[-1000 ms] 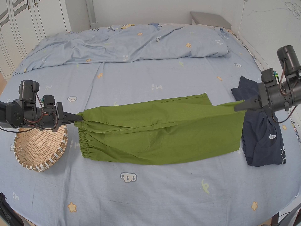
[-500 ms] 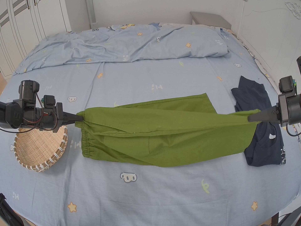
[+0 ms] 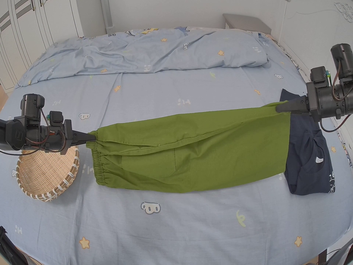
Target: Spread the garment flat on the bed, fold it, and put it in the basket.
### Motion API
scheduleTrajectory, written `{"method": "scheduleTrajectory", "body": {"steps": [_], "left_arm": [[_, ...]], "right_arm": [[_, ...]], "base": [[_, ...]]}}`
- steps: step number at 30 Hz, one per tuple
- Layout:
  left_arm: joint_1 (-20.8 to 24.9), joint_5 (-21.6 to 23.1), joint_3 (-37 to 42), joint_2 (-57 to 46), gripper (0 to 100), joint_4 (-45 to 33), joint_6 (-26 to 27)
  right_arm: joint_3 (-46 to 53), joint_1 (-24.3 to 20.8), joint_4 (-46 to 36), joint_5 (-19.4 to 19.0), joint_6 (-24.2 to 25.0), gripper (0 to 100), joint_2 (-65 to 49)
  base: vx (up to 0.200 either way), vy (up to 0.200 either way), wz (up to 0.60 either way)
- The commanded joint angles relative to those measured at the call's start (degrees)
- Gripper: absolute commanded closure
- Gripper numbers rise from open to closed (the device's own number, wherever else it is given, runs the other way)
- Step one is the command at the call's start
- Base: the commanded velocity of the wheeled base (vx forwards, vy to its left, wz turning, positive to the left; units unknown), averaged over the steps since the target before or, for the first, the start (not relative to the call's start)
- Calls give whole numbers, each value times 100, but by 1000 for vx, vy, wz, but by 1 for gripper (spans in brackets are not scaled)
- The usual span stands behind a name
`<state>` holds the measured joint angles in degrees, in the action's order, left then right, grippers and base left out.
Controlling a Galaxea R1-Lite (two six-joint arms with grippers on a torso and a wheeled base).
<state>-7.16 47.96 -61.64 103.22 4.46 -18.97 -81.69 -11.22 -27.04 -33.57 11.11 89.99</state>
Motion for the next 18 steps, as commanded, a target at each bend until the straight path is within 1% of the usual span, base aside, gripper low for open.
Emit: {"method": "scheduleTrajectory", "body": {"steps": [1,4,8,11,18], "left_arm": [[-23,-6,-42,32,100,11,-10],[-14,-6,-50,32,100,28,-10],[-14,-6,-77,58,100,37,-10],[-23,-6,-85,120,100,46,-19],[-23,-58,-235,322,100,46,-19]], "right_arm": [[-497,120,14,0,-30,100,880],[-603,199,67,0,-65,100,1082],[-690,436,744,0,-179,100,1583],[-734,533,1113,0,-240,100,1820],[-1385,682,1192,-9,-240,100,2383]], "base": [[0,0,0],[0,0,0],[0,0,0],[0,0,0],[0,0,0]]}}
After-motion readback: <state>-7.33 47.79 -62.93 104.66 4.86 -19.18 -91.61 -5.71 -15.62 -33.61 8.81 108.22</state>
